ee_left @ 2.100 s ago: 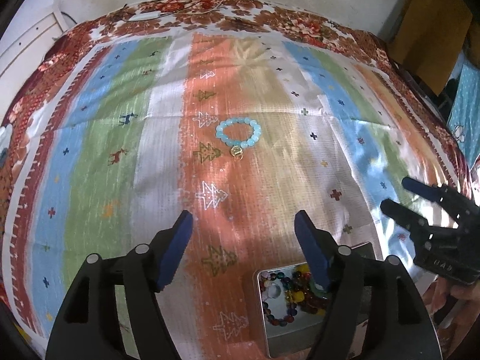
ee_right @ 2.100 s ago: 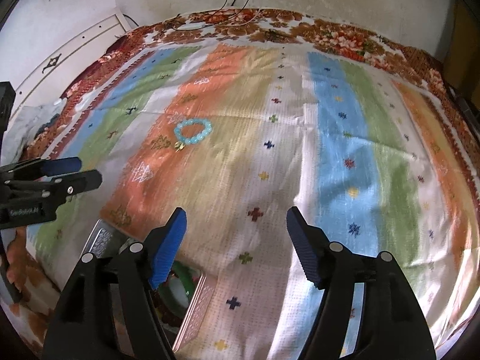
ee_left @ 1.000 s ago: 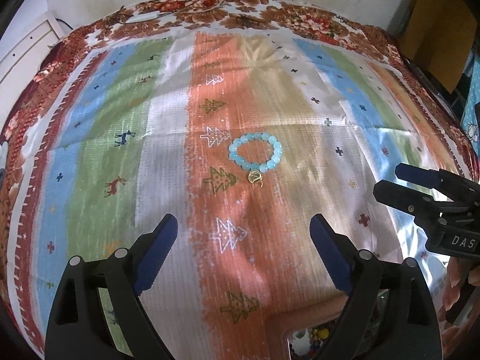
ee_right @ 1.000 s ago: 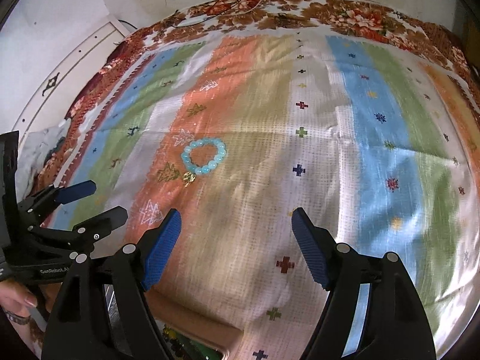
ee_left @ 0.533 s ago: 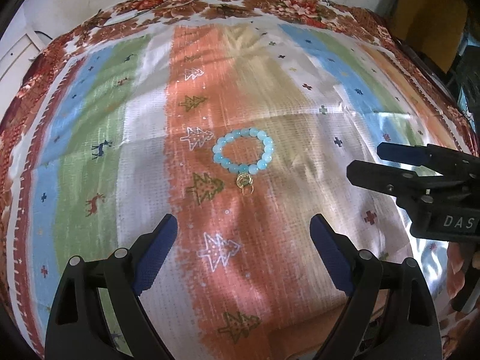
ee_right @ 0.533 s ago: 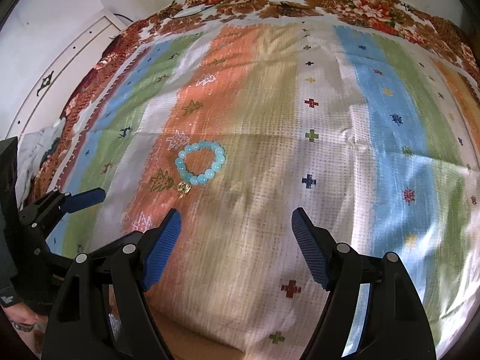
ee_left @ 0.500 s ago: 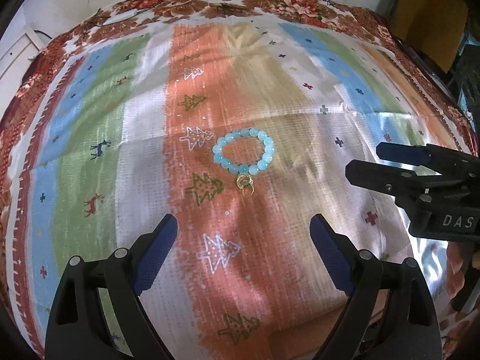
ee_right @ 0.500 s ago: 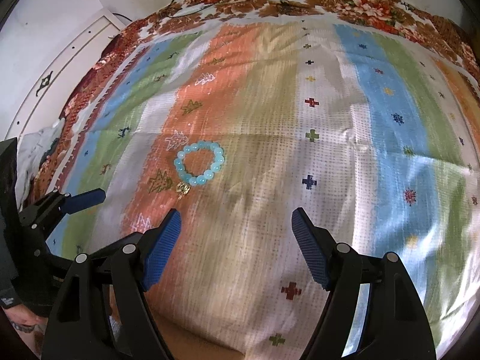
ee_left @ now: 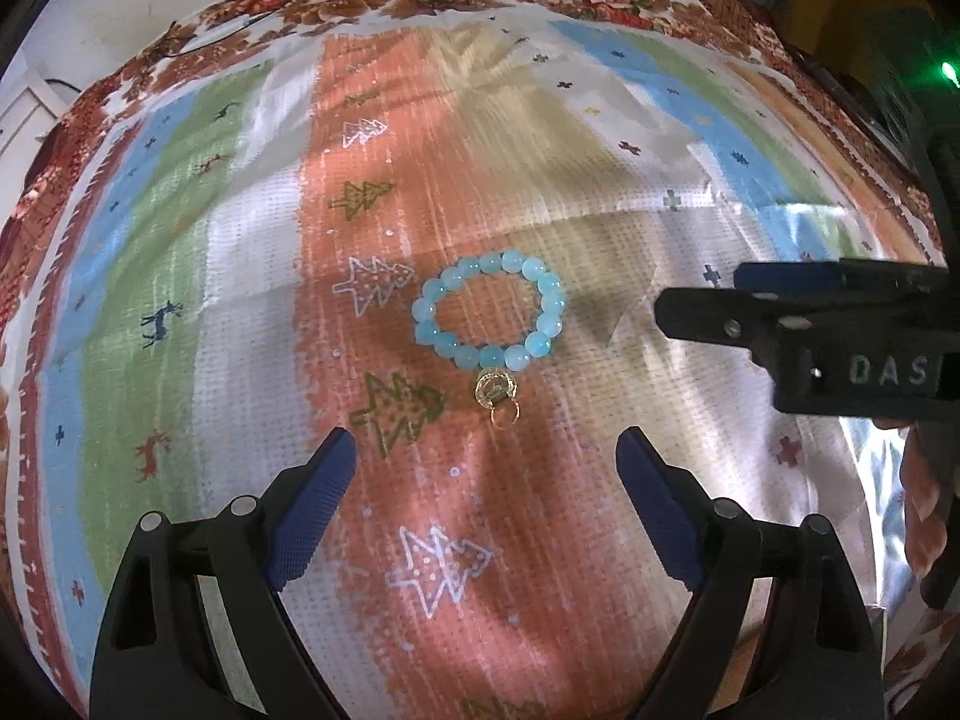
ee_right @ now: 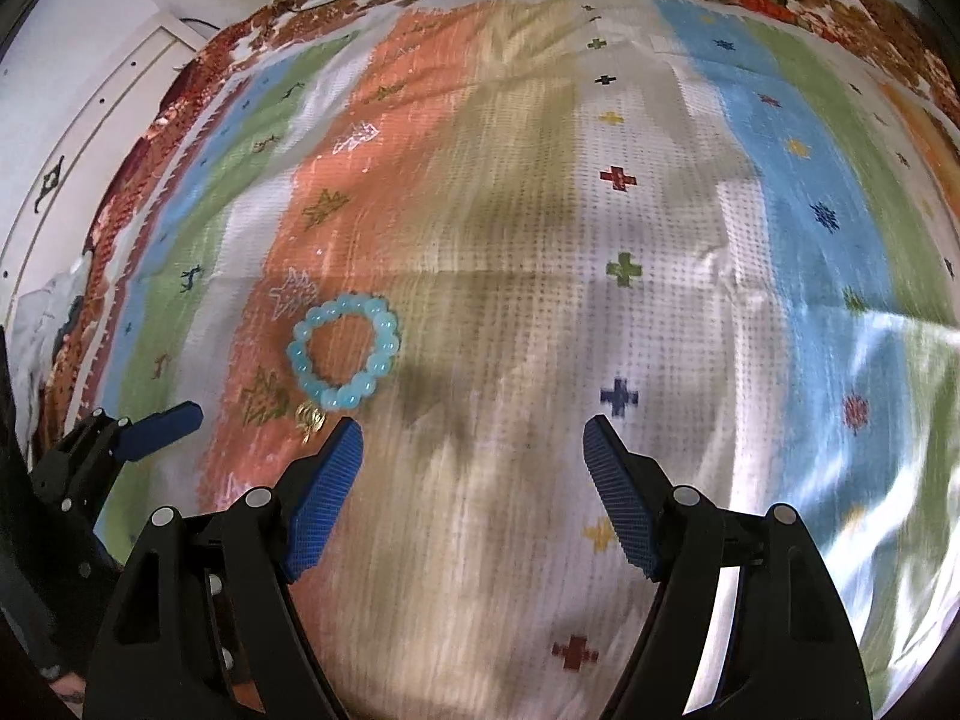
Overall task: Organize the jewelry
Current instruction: 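Move left tool to the gold charm while right tool approaches the light-blue bead bracelet, then close left tool on the gold charm while right tool closes on the blue beads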
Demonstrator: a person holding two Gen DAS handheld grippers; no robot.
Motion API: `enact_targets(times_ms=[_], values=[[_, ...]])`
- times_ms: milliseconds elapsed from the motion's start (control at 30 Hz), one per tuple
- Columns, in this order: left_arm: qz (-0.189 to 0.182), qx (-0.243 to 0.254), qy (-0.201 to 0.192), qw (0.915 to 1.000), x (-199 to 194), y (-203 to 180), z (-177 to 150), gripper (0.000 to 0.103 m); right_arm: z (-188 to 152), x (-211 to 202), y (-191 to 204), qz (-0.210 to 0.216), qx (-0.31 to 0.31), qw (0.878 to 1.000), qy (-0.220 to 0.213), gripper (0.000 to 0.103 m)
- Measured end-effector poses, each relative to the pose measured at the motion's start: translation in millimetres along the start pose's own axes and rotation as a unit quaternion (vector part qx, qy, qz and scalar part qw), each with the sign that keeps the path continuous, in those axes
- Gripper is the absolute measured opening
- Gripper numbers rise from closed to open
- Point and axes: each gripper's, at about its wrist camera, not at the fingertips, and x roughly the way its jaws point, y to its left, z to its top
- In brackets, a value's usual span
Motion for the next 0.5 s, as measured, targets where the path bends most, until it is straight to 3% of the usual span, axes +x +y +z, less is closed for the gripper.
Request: enact_targets(times_ms=[500], values=[[0.004, 0.017, 0.02, 0.9996, 27, -4, 6, 0.065, 23, 26, 14, 0.012, -0.021, 1.0, 0.004, 0.076]])
